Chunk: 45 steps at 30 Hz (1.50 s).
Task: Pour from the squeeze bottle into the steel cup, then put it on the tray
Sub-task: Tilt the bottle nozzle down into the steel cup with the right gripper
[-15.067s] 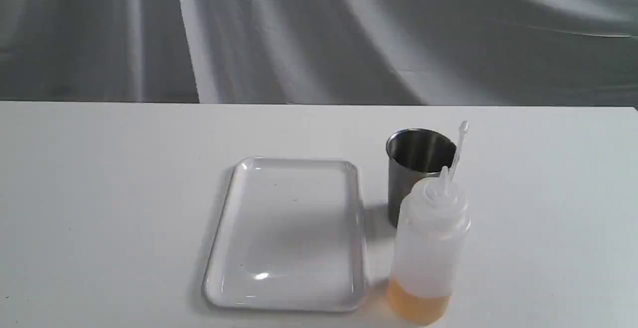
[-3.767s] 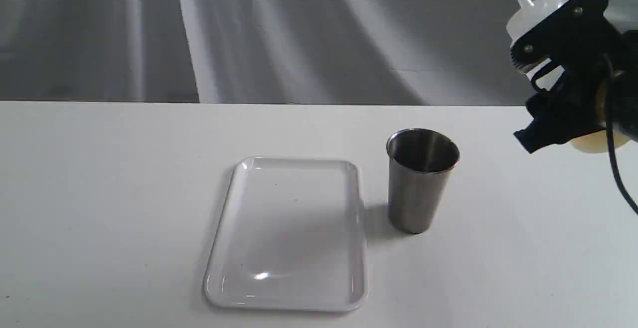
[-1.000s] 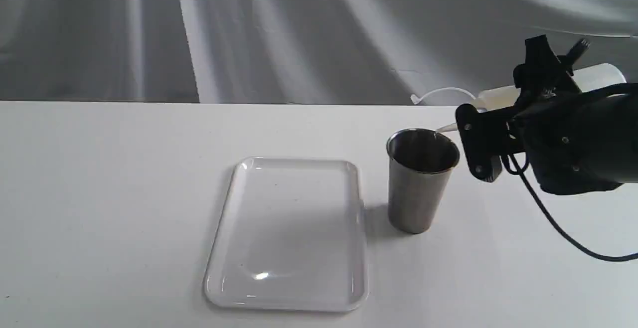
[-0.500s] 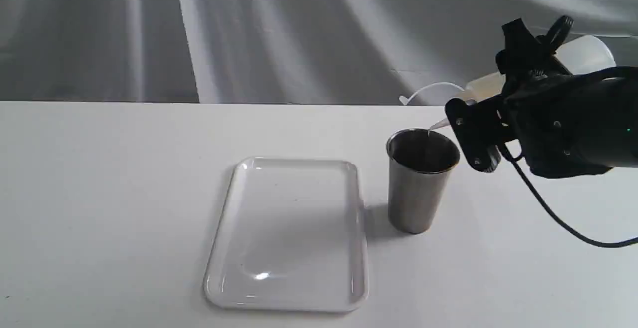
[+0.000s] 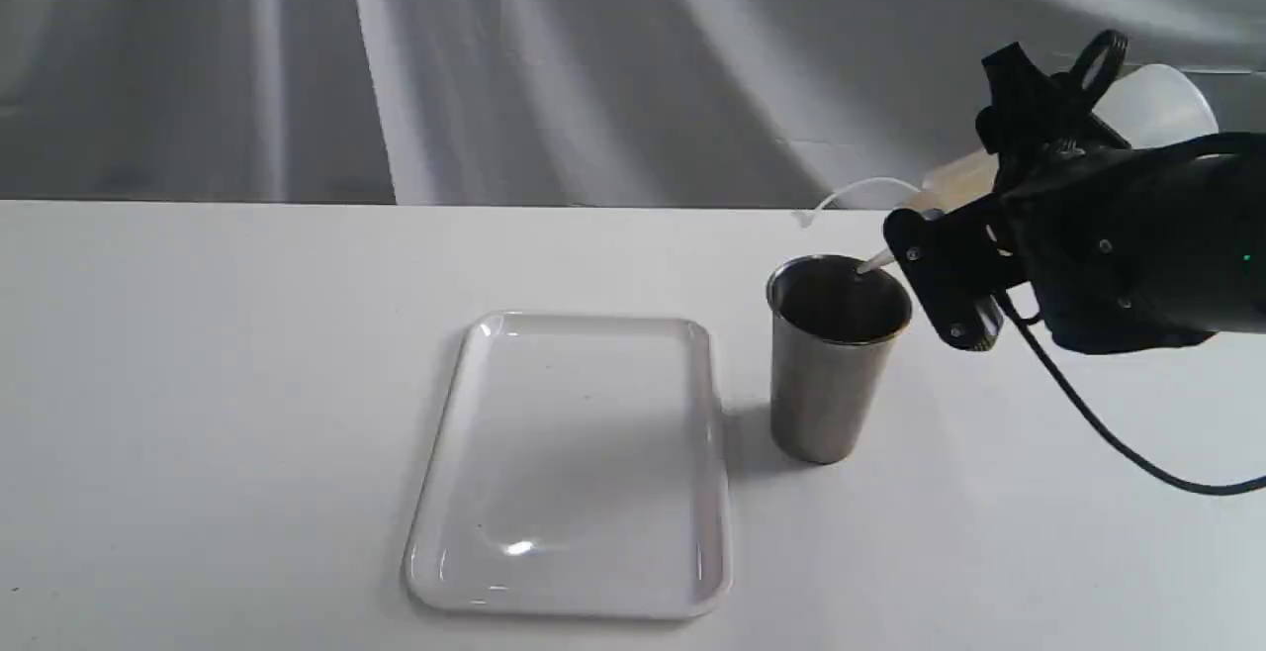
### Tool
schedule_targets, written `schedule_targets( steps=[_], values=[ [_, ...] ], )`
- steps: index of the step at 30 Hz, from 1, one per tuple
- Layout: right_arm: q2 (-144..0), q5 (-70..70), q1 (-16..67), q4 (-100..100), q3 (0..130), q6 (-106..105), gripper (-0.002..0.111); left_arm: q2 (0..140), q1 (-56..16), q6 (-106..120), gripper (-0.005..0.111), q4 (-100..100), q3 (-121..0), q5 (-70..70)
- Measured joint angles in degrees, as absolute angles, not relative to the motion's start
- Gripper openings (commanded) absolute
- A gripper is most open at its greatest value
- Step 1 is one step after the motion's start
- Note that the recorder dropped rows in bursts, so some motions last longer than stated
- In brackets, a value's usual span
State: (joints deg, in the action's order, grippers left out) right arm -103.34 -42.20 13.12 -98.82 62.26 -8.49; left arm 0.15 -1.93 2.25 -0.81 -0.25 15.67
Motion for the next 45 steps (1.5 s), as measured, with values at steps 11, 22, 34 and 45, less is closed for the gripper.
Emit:
schedule_targets(
  steps=[11, 22, 34, 45],
  values=[
    [-103.3, -42.2, 13.7, -98.9, 65.2, -10.3, 0.0, 0.1, -1.9, 2.3, 0.0, -0.8, -0.3, 15.7],
    [-103.3, -42.0, 13.8, -98.9, 65.2, -16.1, 0.0, 0.1, -1.9, 2.3, 0.0, -0.8, -0.3, 15.7],
    [-103.3, -42.0, 13.8, -98.9, 65.2, -16.5, 0.0, 0.1, -1.9, 2.3, 0.0, -0.8, -0.3, 15.7],
    [-103.3, -42.0, 13.8, -97.4, 64.5, -6.5, 0.0, 0.1, -1.9, 2.3, 0.0, -0.8, -0.3, 15.7]
  ],
)
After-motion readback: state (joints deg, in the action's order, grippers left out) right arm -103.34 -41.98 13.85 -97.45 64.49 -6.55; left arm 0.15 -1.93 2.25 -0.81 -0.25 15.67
